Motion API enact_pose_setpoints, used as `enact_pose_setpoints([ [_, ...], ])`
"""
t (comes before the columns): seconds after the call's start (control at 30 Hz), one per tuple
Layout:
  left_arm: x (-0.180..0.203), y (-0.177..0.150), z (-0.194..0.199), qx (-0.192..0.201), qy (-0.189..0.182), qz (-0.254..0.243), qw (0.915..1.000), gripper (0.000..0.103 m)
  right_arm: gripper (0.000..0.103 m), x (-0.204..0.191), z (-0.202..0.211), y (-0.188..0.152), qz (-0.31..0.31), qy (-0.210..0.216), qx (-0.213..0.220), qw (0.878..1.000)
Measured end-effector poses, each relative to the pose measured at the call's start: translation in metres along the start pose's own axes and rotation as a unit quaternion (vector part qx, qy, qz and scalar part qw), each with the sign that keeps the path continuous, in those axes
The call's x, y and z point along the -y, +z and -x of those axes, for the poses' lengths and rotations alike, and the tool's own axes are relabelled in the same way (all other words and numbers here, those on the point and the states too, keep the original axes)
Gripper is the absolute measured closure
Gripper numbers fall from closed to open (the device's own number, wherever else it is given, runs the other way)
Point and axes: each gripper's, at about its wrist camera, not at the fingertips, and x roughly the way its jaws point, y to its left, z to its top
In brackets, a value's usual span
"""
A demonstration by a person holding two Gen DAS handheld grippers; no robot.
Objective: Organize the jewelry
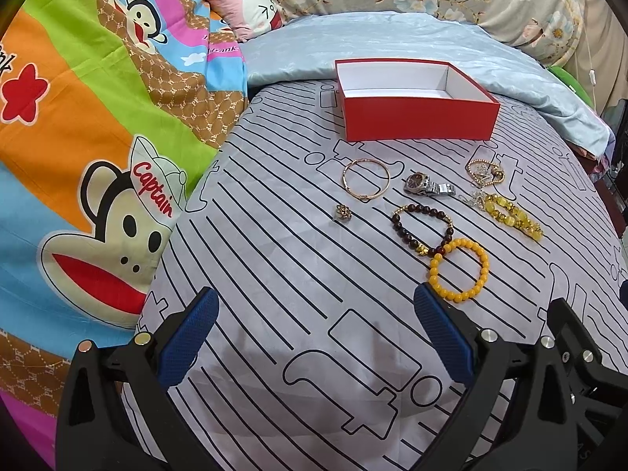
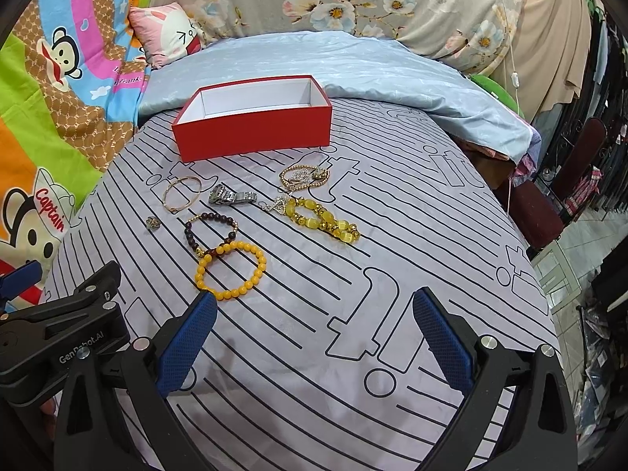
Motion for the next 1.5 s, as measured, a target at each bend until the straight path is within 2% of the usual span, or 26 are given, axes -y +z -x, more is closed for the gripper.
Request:
enact_pose_setpoints([
  [1.5, 0.0021, -0.0004, -0.0089, -0.008, 0.001, -0.001, 1.0, 0.006, 0.005, 0.0006, -0.0056, -0.0001, -0.002, 0.006, -0.004, 1.0],
])
